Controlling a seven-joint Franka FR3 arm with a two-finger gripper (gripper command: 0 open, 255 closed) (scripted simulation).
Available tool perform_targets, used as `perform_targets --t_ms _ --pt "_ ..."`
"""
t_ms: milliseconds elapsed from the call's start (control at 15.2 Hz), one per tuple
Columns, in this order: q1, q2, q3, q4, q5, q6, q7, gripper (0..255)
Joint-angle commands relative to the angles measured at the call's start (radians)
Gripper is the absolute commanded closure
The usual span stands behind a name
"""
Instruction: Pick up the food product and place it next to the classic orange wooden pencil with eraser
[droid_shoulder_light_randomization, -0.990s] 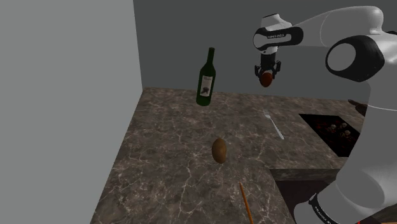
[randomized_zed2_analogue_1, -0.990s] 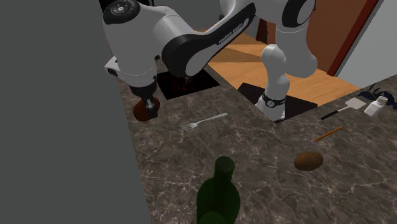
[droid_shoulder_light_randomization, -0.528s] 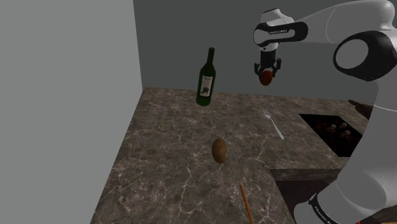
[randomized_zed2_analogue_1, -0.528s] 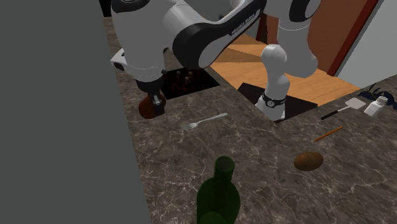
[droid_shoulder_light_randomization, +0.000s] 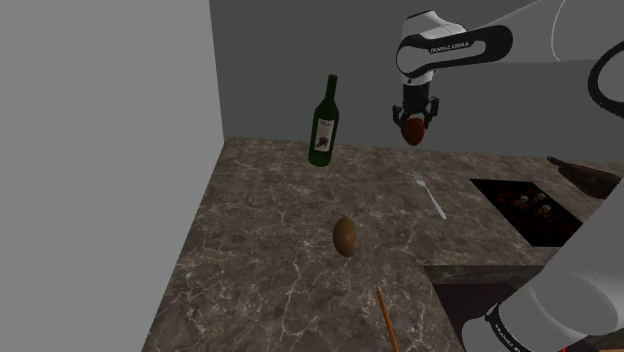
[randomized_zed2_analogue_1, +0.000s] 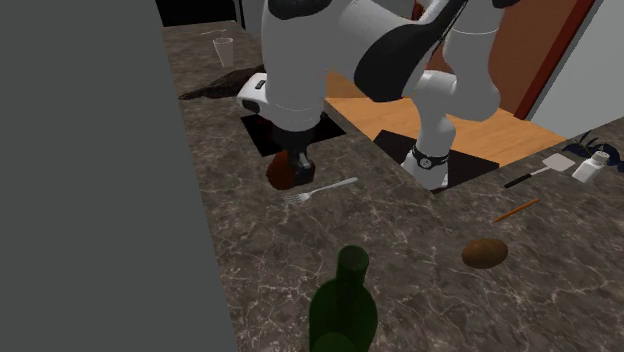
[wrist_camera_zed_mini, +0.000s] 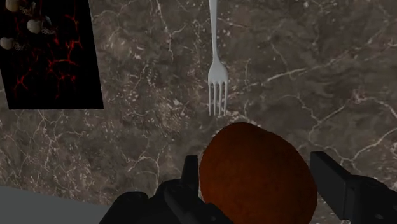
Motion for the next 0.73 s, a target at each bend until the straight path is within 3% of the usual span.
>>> perform_targets --t_ms 0,660 --pt "0.021 -0.051 0.016 -0.070 -0.001 0.009 0.042 255" --pt "0.127 -0.244 0.123 -0.289 0.038 -0.020 0.244 255"
